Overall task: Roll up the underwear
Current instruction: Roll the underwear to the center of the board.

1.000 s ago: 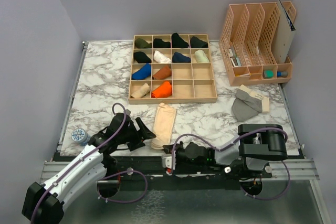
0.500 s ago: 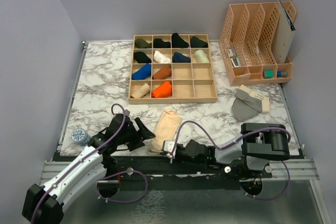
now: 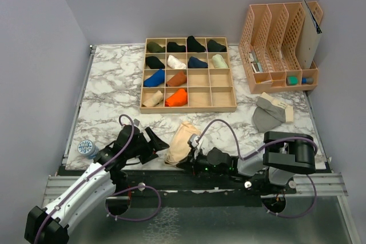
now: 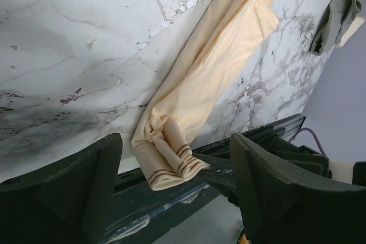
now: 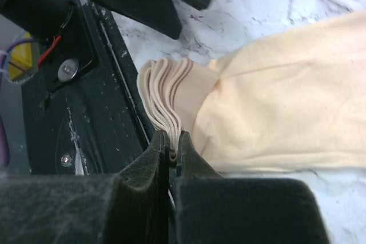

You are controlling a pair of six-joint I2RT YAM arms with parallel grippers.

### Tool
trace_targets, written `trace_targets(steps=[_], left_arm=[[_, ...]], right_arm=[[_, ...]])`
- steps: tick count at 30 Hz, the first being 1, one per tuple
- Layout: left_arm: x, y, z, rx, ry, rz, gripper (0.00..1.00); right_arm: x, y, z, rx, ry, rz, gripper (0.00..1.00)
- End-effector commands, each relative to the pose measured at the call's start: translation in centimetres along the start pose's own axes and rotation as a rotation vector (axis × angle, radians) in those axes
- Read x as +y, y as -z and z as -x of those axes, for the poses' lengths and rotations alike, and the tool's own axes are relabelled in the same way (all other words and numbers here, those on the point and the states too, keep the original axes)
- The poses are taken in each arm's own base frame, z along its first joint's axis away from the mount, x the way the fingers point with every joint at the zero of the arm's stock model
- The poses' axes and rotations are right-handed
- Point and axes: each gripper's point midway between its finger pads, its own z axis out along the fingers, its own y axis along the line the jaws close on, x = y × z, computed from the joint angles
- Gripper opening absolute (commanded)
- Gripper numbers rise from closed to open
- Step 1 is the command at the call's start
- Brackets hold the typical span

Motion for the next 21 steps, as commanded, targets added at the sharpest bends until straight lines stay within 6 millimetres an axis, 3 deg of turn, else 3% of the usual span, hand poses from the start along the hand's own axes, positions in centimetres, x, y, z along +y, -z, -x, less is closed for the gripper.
trace_targets(steps=[1,7,21], left_arm=[[-0.7,0.1,0.7,-0.028,-0.004,-0.004,0.81],[-0.7,0.0,0.4,-0.015,-0.038,-0.025,0.81],[-0.5,-0.7,-0.3,0.011,-0.137,-0.096,0.81]], right_arm=[[-1.4,0.9,-0.6,-0.003,-0.240,-0.061,0.00],[-3.9,1.3,-2.2,0.051,-0.466,-0.130,0.00],[-8.2,1.6,-6.5,0.281,-0.695,-0.381,0.01]])
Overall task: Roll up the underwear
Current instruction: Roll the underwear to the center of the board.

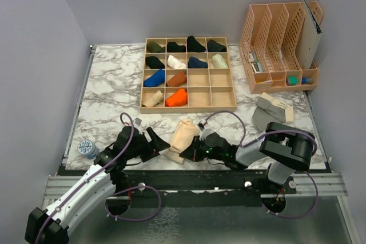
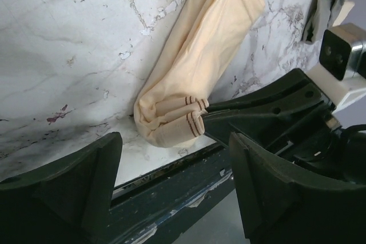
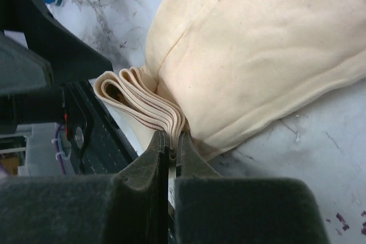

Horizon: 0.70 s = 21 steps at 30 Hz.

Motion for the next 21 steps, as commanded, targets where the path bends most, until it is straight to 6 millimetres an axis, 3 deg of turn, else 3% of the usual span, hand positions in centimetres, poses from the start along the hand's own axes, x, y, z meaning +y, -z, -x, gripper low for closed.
trace_targets(steps=[1,9,16,21], left_arm=[[0.3,-0.5,-1.0,0.050,-0.055,-0.024,0.80],[1.5,-1.4,-1.4,0.089,-0.092,0.042,0.71],[1.5,-1.7,-1.0,0.053,-0.115,0.018,0.58],[2.1,-2.1,-1.1,0.061,-0.137,0.032,0.54]], right_arm=[[-6.3,0.5,-3.3,0.158,-0.073,-0.278,0.01],[-8.8,0.8,-4.6,0.216,-0.123,-0.396,0.00],[-9.2,1.1,-5.2,0.248,-0.174,-0.373,0.01],[-9.5,1.4,-5.1,0.250,-0.169,-0.379,0.01]])
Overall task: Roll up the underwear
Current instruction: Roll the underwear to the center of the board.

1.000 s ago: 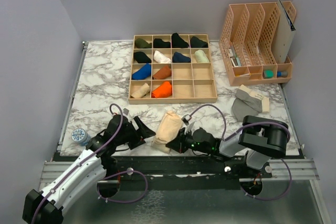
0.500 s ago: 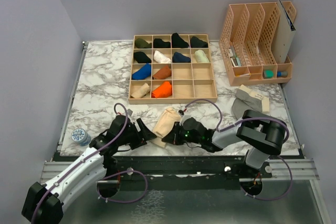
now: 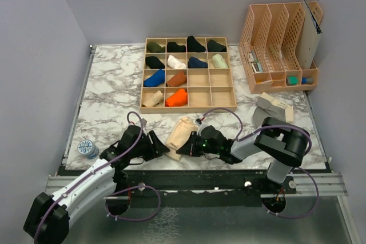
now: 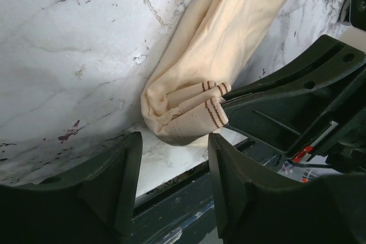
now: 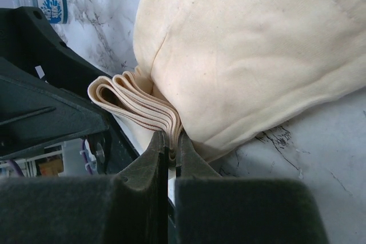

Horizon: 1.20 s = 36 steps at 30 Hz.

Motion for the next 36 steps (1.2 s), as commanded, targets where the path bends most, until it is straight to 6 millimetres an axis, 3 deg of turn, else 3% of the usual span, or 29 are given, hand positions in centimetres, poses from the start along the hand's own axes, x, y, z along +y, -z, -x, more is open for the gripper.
trace_targets(steps=[1,3,5,7,16,23,29,36], left_arm=[[0.7,-0.6,-0.1,0.002,-0.045,0.011,0.54],[0.9,-0.8,-0.3,0.014,-0.054,0.010,0.53],[0.4,-1.2,-0.4,0.020,-0.061,-0.033,0.43],[0.4,-1.5,-0.7,0.026,-0.048,-0.055,0.40],[1.1,-1.7,-0.1,-0.017,-0.035,-0.023,0.49],[3.9,-1.7,-0.6,-0.001,-0.046,0.111,0.61],[5.0,-1.5,-0.1,-0.014,-0.048,0.196,0.62],[4.4,-1.1,0.6,-0.037,-0.050,0.196,0.71]], right_arm=[[-10.2,2.5,-4.3,0.138,0.005,-0.349,0.01],[-10.1,2.5,-4.2,0.134,0.006,-0.337,0.03],[-10.0,2.3,-4.2,0.144,0.038,-0.313,0.04],[-10.7,2.3,-4.4,0.159,0.054,-0.344,0.05],[-11.6,2.7,-4.5,0.168,0.081,-0.377,0.05],[-11.2,2.6,-4.5,0.167,0.078,-0.361,0.06],[-11.3,2.6,-4.6,0.169,0.072,-0.369,0.06],[-11.4,2.5,-4.8,0.178,0.059,-0.365,0.06]])
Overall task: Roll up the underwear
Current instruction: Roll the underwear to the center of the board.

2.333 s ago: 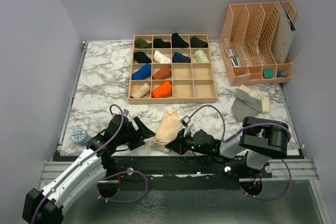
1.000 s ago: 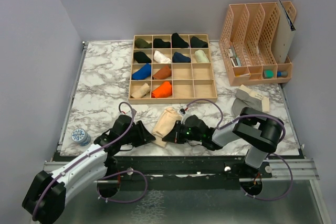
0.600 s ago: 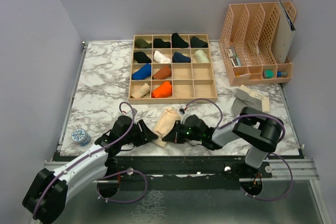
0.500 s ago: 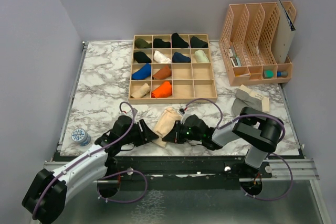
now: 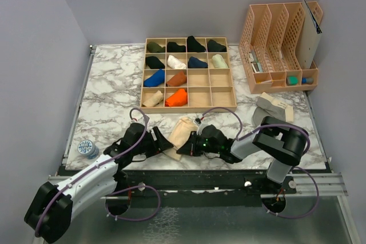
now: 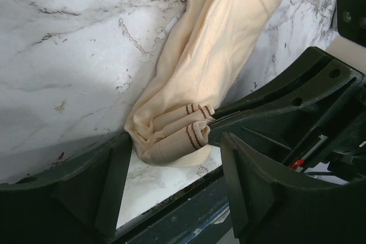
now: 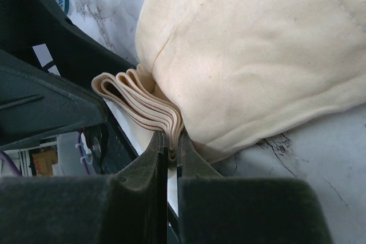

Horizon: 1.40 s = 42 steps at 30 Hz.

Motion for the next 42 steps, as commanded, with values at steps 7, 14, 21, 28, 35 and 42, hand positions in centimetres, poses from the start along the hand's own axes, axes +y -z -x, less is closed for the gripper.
trace_targets(steps=[7,14,21,28,35,42], left_arm=[[2.9,0.5,-1.5,0.049,-0.065,0.129,0.70],[1.2,0.3,-2.5,0.106,-0.159,0.104,0.70],[0.0,0.2,-1.7,0.066,-0.184,0.064,0.72],[0.0,1.0,0.3,-0.020,-0.219,0.116,0.73],[-2.6,0.3,1.3,-0.059,-0.290,-0.005,0.73],[-1.5,-1.5,-0.3,0.013,-0.296,-0.027,0.68]], right_arm=[[-11.7,3.8,-4.8,0.158,0.042,-0.411,0.06],[-13.1,5.0,-4.3,0.247,0.141,-0.432,0.05],[-14.0,6.6,-4.2,0.337,0.265,-0.500,0.01],[-14.0,7.4,-3.2,0.302,0.218,-0.579,0.01],[-14.1,7.3,-3.7,0.319,0.215,-0.569,0.01],[-14.4,7.2,-4.0,0.329,0.213,-0.567,0.01]])
